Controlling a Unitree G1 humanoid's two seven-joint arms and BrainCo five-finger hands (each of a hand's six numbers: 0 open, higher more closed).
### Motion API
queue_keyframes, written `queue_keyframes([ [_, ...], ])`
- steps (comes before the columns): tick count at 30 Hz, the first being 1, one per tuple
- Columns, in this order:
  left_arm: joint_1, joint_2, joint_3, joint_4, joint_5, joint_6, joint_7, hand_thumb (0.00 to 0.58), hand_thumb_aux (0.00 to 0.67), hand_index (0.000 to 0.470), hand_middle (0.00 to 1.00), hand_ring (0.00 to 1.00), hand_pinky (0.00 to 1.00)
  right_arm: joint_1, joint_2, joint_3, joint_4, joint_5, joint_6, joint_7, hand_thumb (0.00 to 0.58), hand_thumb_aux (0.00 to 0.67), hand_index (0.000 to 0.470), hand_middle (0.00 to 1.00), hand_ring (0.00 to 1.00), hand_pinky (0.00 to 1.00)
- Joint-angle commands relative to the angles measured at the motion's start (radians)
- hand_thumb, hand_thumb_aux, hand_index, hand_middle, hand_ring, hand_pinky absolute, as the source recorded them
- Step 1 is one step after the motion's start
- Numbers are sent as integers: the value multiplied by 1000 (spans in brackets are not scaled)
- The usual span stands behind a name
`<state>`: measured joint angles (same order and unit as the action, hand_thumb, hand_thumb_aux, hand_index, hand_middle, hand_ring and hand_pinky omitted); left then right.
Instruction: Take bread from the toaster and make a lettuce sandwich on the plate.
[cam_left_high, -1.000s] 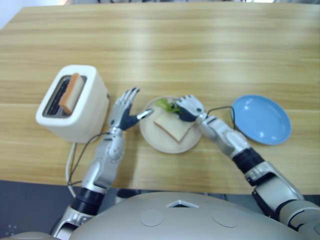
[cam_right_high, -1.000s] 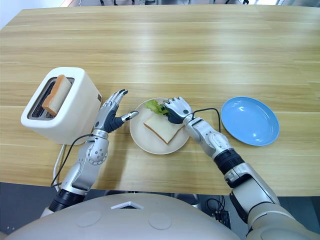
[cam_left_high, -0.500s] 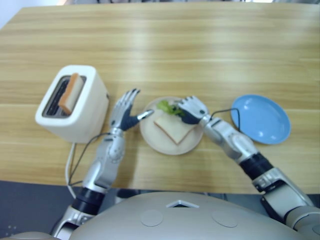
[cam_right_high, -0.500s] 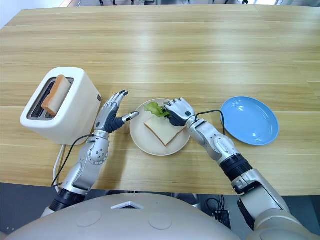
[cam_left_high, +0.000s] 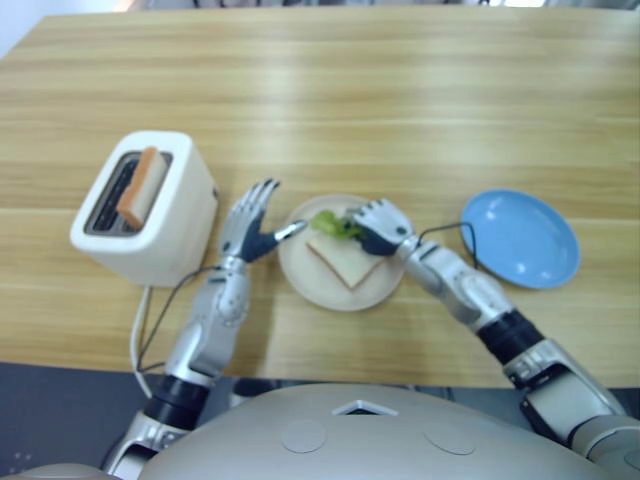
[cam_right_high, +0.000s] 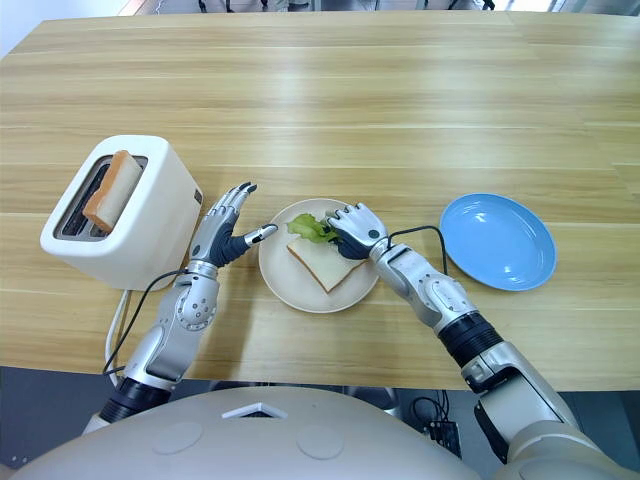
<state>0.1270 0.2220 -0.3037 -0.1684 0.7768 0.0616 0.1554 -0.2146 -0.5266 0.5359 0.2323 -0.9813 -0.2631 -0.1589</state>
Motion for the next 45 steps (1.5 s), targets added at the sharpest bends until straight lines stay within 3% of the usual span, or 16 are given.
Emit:
queue_keyframes([
  [1,9,7,-7,13,3,1,-4,0,0,0,0,0,0,45,-13,61,63,-23,-12,75,500,420,289,239,239,239],
  [2,9,7,-7,13,3,1,-5,0,0,0,0,0,0,51,-18,63,64,-16,-13,91,0,0,0,0,0,0],
  [12,8,15,-3,16,-1,-4,-9,0,0,0,0,0,0,122,-89,-35,-110,137,-31,238,0,0,0,0,0,0],
  [22,5,19,0,18,-3,-7,-8,0,0,0,0,0,0,147,-150,-265,-401,393,-3,404,0,0,0,0,0,0],
  [26,2,22,2,18,-4,-11,-9,0,0,0,0,0,0,133,-142,-410,-526,544,44,442,0,0,0,0,0,0],
  [34,5,52,33,-121,-23,-50,-43,0,0,0,0,0,0,103,-128,-562,-560,661,104,459,0,0,0,0,0,0],
  [36,2,80,81,-240,-41,-41,-95,0,0,0,0,0,0,119,-110,-569,-548,668,106,449,0,0,0,0,0,0],
  [40,-67,185,366,-529,-254,46,-285,0,0,0,0,0,0,205,-32,-552,-533,655,106,404,0,0,0,0,0,0],
  [45,-115,346,620,-606,-327,79,-407,0,0,0,0,0,0,266,30,-529,-486,619,91,358,0,0,0,0,0,0],
])
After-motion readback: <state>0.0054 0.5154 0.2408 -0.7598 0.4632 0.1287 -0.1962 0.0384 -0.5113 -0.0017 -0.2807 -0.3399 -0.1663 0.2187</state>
